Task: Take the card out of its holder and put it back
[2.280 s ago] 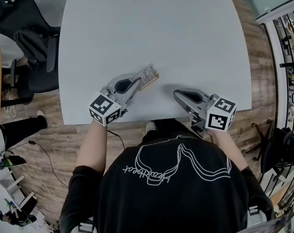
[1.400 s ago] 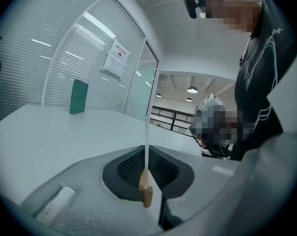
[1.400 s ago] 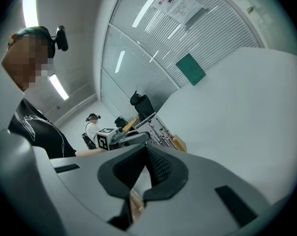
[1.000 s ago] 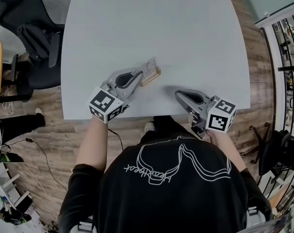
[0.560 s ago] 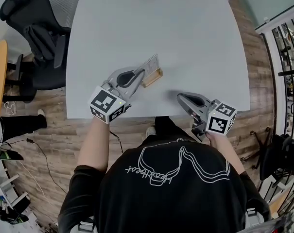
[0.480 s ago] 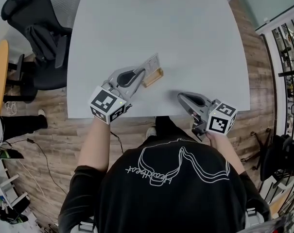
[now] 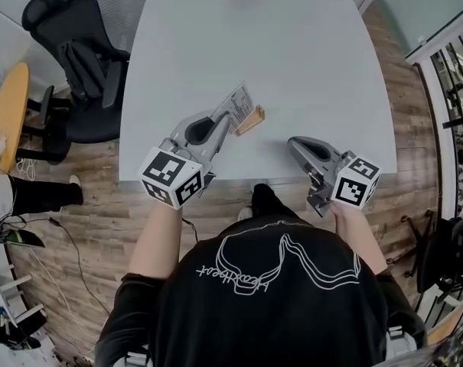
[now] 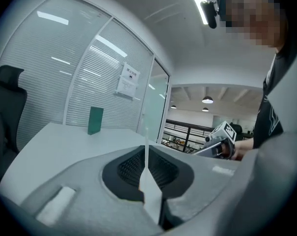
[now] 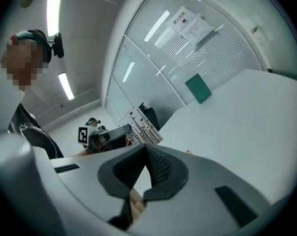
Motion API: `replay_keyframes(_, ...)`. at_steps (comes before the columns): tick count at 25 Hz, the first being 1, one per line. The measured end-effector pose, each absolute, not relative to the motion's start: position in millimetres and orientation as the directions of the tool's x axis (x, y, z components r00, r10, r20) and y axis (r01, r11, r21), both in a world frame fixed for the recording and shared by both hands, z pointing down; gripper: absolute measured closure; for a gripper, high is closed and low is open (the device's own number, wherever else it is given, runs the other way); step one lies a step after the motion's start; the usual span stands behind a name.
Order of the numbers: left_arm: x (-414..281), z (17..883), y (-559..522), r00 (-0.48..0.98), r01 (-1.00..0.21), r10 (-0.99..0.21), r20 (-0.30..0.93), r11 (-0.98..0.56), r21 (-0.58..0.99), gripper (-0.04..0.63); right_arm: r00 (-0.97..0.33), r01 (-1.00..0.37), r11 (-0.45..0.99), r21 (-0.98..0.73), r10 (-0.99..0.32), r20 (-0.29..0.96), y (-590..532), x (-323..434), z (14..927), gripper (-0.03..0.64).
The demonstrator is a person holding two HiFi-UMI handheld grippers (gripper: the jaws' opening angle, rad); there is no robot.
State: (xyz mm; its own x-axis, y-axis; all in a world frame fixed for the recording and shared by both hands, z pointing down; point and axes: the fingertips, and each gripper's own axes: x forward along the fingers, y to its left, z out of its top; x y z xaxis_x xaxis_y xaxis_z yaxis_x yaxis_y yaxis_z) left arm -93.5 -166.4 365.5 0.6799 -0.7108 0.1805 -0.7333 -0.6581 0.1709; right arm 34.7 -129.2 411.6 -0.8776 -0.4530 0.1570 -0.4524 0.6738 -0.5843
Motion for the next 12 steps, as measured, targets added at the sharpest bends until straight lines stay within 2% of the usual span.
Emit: replay_keyframes(12,-98.5,359.4,-77.9,0.625,-0.780,-0.720,0.300,-0.569,0.260,0.571,-0.886,-0.429,0.738,-0.520,-0.455,0.084,-92.0,20.6,377.1,0.607)
